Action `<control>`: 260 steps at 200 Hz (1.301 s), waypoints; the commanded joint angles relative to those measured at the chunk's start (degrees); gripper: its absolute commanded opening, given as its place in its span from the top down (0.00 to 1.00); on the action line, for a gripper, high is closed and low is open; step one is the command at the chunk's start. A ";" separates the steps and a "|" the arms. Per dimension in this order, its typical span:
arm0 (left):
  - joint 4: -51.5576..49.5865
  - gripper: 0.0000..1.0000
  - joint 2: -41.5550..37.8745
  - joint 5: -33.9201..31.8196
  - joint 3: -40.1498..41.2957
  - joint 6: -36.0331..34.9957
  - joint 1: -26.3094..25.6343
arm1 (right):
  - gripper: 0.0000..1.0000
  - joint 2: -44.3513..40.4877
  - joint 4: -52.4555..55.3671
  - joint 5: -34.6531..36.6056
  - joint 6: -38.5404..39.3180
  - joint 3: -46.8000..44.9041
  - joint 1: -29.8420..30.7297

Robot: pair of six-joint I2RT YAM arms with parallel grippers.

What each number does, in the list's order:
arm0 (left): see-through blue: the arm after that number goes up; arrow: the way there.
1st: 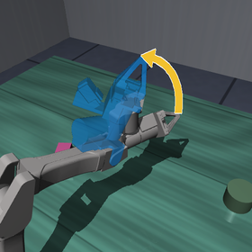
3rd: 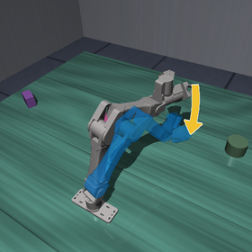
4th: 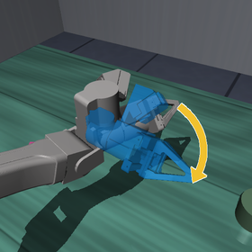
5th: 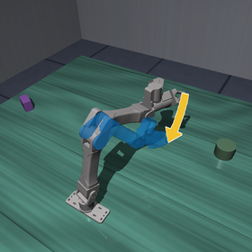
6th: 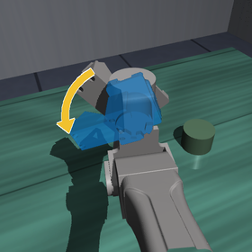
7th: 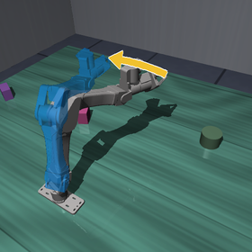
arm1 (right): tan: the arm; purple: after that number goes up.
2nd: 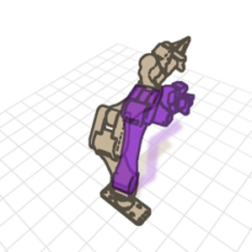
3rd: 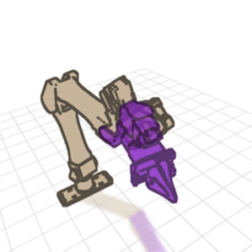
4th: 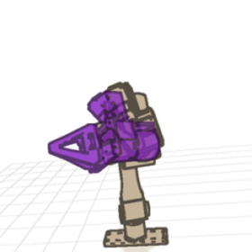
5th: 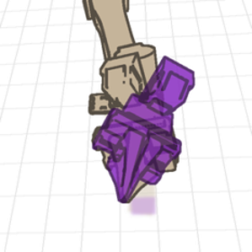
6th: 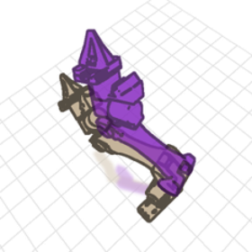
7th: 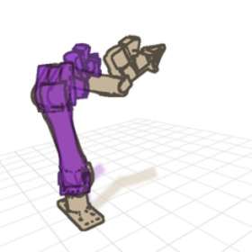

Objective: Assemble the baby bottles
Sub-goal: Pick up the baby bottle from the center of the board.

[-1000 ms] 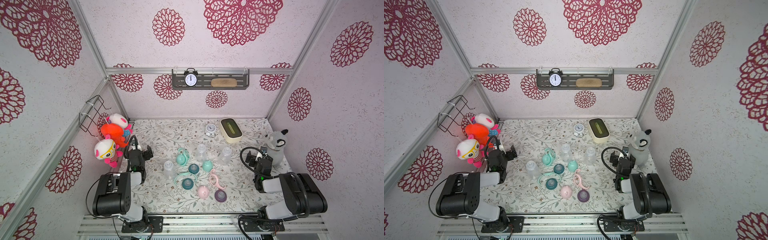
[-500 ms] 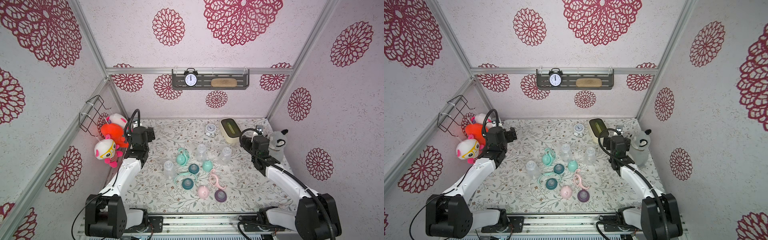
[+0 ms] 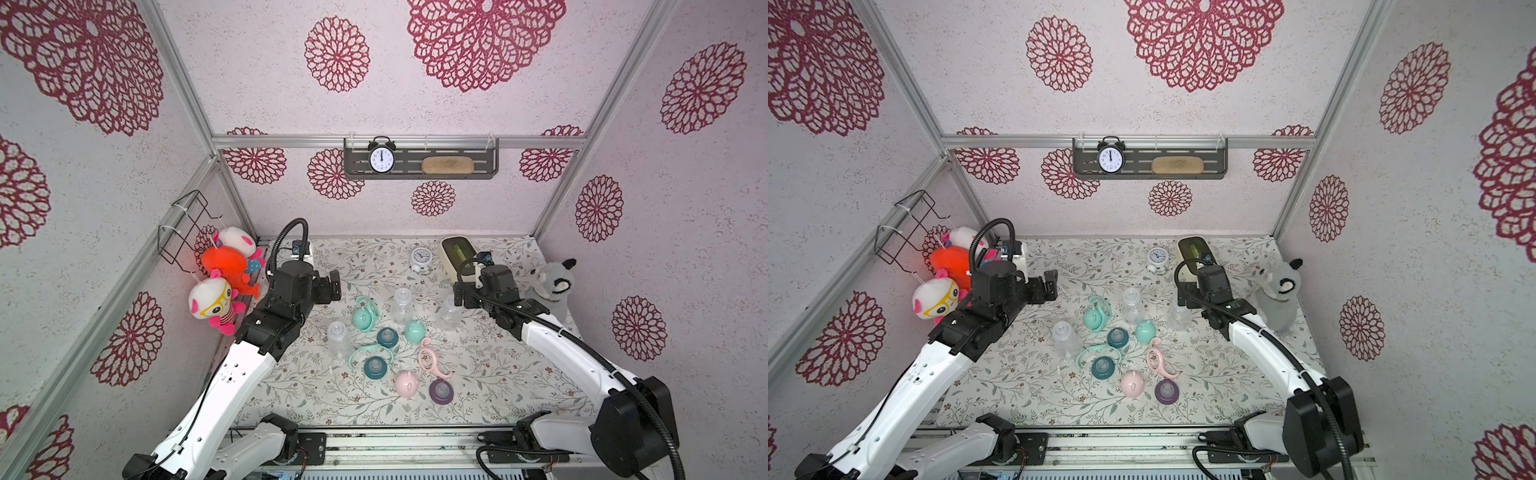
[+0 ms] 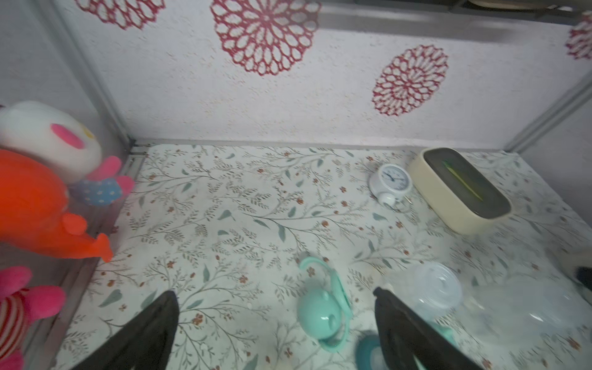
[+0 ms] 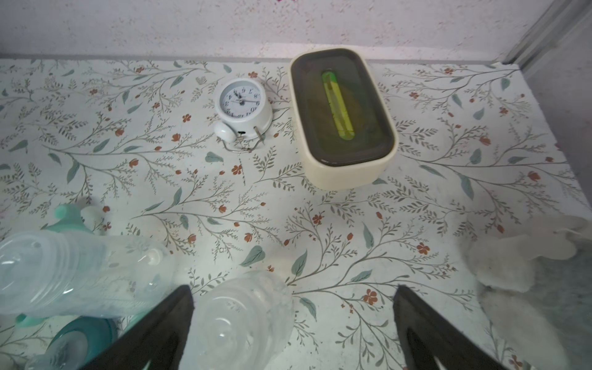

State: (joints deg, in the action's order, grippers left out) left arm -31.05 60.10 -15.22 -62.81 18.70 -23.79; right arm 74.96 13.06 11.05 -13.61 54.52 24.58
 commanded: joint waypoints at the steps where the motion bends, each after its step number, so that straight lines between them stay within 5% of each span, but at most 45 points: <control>1: -4.38 0.02 0.71 7.33 1.32 2.60 -2.05 | 0.01 1.09 2.17 -0.02 -0.22 1.62 2.28; 70: -4.04 0.01 -1.17 14.31 6.07 2.36 -6.32 | 0.01 7.33 0.43 -0.33 -0.61 0.96 4.60; 181: -3.15 0.01 -1.21 12.22 7.29 2.75 -9.72 | 0.14 10.65 -1.32 -1.76 -2.18 -0.89 4.60; 260: 2.96 0.03 -0.63 12.55 9.87 3.89 -10.17 | 0.39 10.65 -1.38 -0.68 -2.31 -1.69 4.60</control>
State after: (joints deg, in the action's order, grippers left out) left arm -32.82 59.18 -3.36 -54.52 21.91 -33.23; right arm 85.89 11.99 9.23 -15.27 53.76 28.95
